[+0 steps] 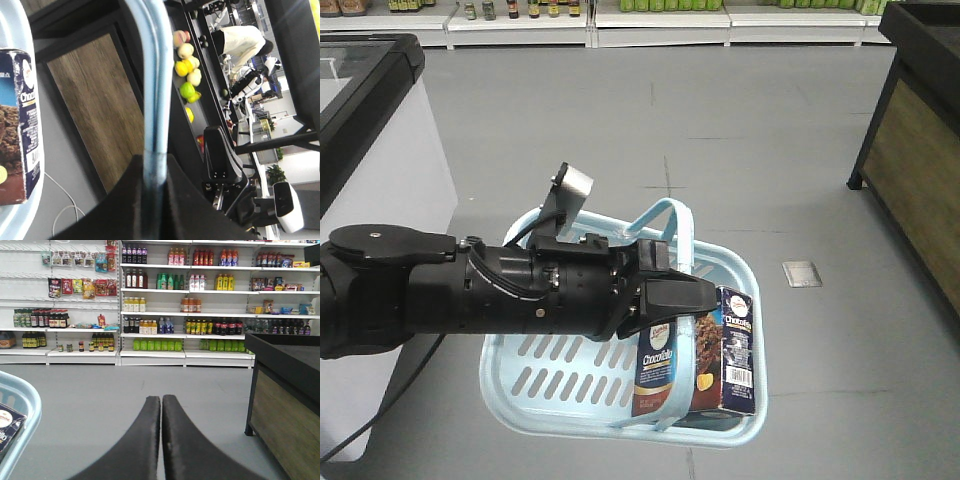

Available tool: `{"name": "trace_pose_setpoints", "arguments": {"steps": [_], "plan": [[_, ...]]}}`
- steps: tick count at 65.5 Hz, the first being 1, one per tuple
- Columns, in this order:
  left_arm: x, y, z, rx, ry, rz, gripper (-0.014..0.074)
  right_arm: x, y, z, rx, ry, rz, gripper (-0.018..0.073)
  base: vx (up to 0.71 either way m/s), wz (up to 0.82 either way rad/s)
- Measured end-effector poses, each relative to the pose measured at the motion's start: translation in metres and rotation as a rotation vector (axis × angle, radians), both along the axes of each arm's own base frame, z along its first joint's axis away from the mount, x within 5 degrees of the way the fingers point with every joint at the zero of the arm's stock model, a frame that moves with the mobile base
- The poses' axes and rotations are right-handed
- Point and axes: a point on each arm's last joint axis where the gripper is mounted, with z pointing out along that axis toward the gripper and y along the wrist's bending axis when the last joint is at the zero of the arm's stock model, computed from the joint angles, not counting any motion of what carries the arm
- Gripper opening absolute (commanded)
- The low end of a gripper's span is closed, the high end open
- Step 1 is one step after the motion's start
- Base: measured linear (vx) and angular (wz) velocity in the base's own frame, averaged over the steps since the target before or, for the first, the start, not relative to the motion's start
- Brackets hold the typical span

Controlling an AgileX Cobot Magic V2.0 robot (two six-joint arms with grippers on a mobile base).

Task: Left arm holds basket, right arm returns cookies
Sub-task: 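Drive toward the drink shelves holding the basket in the left gripper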

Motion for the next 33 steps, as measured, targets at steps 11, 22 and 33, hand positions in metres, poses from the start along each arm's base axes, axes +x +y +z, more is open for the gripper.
{"name": "trace_pose_setpoints", "arguments": {"steps": [11, 22, 33], "plan": [[0.0001, 0.0000, 0.0000, 0.000, 0.000, 0.001, -0.0006, 0.0000, 0.0000, 0.0000, 0.000, 0.000, 0.000, -0.0003, 0.44, 0.02], [0.0001, 0.0000, 0.0000, 0.000, 0.000, 0.001, -0.0006, 0.0000, 0.0000, 0.0000, 0.000, 0.000, 0.000, -0.0003, 0.46, 0.02], [0.0001, 0.0000, 0.0000, 0.000, 0.000, 0.001, -0.0006, 0.0000, 0.0000, 0.0000, 0.000, 0.000, 0.000, -0.0003, 0.47, 0.03]]}}
